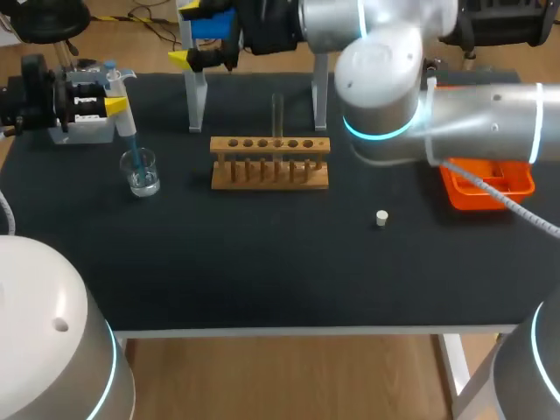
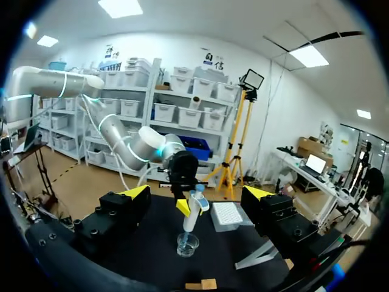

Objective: Invert the test tube, pick up the pipette, mount the tip to pipette, aspirate from beaker and dispense into the tube, eject the tip, return the pipette, and cap with the stopper.

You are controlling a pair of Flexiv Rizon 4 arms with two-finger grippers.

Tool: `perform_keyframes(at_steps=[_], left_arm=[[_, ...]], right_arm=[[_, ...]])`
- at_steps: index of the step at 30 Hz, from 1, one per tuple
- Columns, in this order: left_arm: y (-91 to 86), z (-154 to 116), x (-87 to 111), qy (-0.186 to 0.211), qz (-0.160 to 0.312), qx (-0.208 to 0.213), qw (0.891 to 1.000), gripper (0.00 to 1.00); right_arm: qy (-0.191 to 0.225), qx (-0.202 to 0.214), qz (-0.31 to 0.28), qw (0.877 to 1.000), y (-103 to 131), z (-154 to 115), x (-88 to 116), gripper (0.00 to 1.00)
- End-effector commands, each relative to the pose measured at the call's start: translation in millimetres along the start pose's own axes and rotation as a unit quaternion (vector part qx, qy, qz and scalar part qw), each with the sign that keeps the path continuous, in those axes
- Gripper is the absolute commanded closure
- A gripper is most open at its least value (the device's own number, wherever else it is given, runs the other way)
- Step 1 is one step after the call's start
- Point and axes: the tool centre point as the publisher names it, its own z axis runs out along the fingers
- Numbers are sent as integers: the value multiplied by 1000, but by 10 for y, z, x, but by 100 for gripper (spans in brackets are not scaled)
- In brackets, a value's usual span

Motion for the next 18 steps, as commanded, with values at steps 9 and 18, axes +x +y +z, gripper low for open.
perform_keyframes(at_steps=[9, 18], left_arm=[[-2, -2, -3, 0, 0, 0, 1000, 100], [-2, -2, -3, 0, 0, 0, 1000, 100]], right_arm=[[148, 5, 52, 988, 24, 236, -187, 100], [154, 23, 55, 986, -29, 395, -169, 100]])
